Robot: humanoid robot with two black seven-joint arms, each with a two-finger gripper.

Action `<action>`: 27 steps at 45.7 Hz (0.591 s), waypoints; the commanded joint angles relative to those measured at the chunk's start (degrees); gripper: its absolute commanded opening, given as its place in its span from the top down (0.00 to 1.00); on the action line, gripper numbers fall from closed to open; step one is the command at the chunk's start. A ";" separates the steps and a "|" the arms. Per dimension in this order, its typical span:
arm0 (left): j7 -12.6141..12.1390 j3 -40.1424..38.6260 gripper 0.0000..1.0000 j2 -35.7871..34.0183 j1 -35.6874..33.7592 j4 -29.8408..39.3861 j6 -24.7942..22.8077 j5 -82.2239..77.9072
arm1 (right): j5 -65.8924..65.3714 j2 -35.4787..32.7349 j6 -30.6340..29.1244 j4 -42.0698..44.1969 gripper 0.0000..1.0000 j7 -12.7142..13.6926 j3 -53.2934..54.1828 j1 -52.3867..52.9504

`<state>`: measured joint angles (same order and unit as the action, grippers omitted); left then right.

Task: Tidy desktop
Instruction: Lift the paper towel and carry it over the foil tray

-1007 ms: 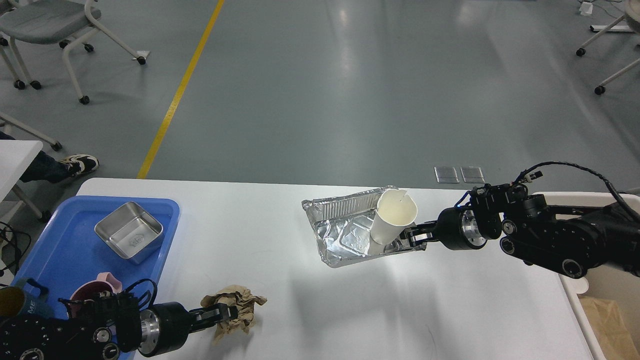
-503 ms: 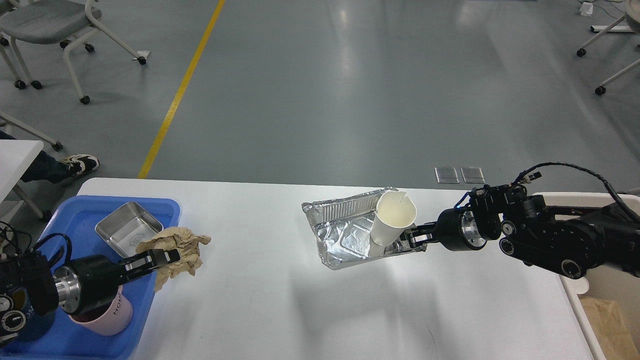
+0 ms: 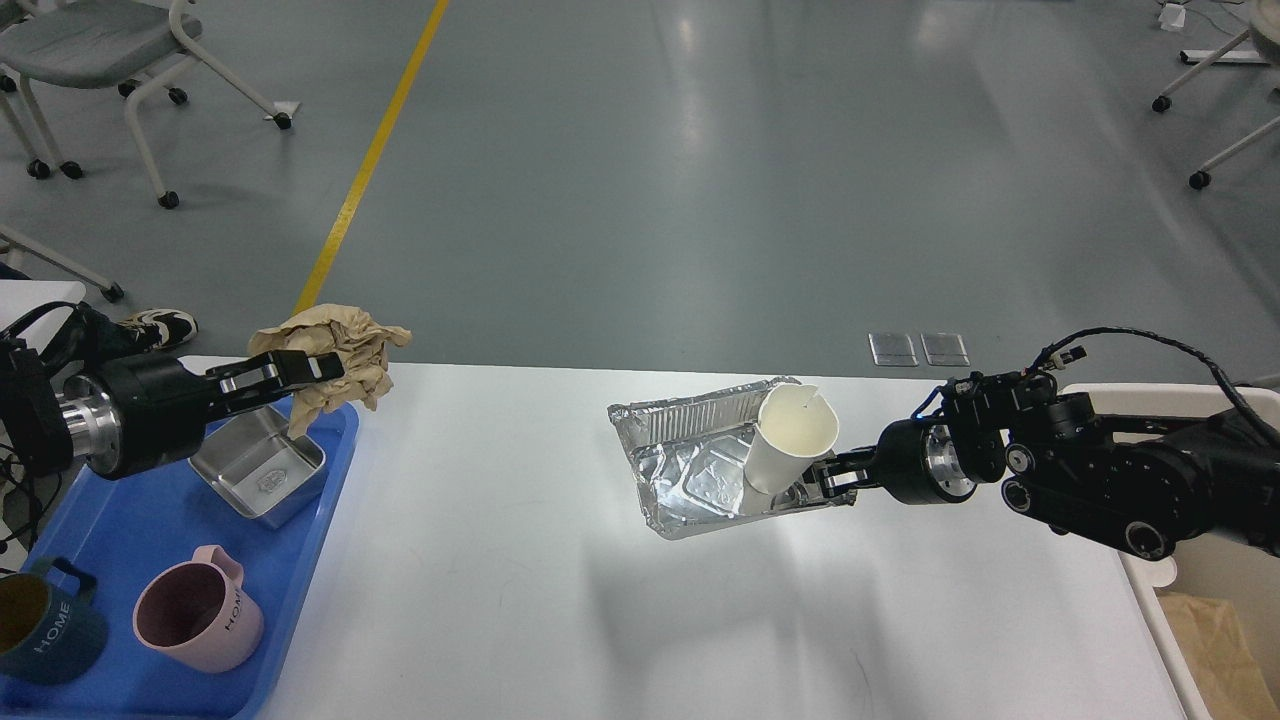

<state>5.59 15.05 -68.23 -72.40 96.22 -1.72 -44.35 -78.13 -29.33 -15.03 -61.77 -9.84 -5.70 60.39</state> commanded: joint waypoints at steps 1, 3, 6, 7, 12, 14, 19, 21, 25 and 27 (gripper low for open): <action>-1.28 0.33 0.97 3.53 -3.44 -0.25 -0.04 0.14 | 0.00 -0.11 0.00 -0.02 1.00 0.00 -0.10 -0.01; -1.37 0.51 0.97 5.11 -4.24 -0.51 0.05 0.14 | 0.00 -0.11 0.00 -0.02 1.00 0.00 -0.01 -0.01; -1.72 0.51 0.97 7.31 -4.68 -1.47 0.05 0.40 | 0.00 -0.11 0.00 -0.02 1.00 0.00 -0.10 -0.01; -1.81 0.51 0.97 8.19 -4.77 -1.91 0.05 0.40 | 0.00 -0.11 0.00 -0.02 1.00 0.00 -0.01 -0.01; -1.90 0.77 0.96 14.07 -6.00 -4.46 0.05 0.40 | 0.00 -0.11 0.00 -0.02 1.00 0.00 -0.10 -0.01; -1.90 1.03 0.96 16.36 -6.17 -5.95 0.05 0.40 | 0.00 -0.11 0.00 -0.02 1.00 0.00 -0.10 -0.01; -1.81 1.03 0.96 22.34 -6.96 -10.08 0.05 0.40 | 0.00 -0.03 0.00 -0.02 1.00 0.00 -0.10 -0.01; -1.81 1.30 0.96 24.62 -7.49 -11.14 0.05 0.40 | 0.00 -0.03 0.00 -0.02 1.00 0.00 -0.10 0.08; -1.81 3.14 0.96 28.49 -8.89 -13.16 0.05 0.49 | 0.00 0.06 0.00 -0.02 1.00 0.00 -0.10 0.08; -1.72 4.19 0.95 30.77 -9.60 -14.39 0.05 0.49 | 0.00 0.06 0.00 0.07 1.00 0.00 -0.10 0.16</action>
<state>3.74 17.03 -42.67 -80.27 84.64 -1.66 -43.94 -78.13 -29.31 -15.03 -61.80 -9.84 -5.79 60.39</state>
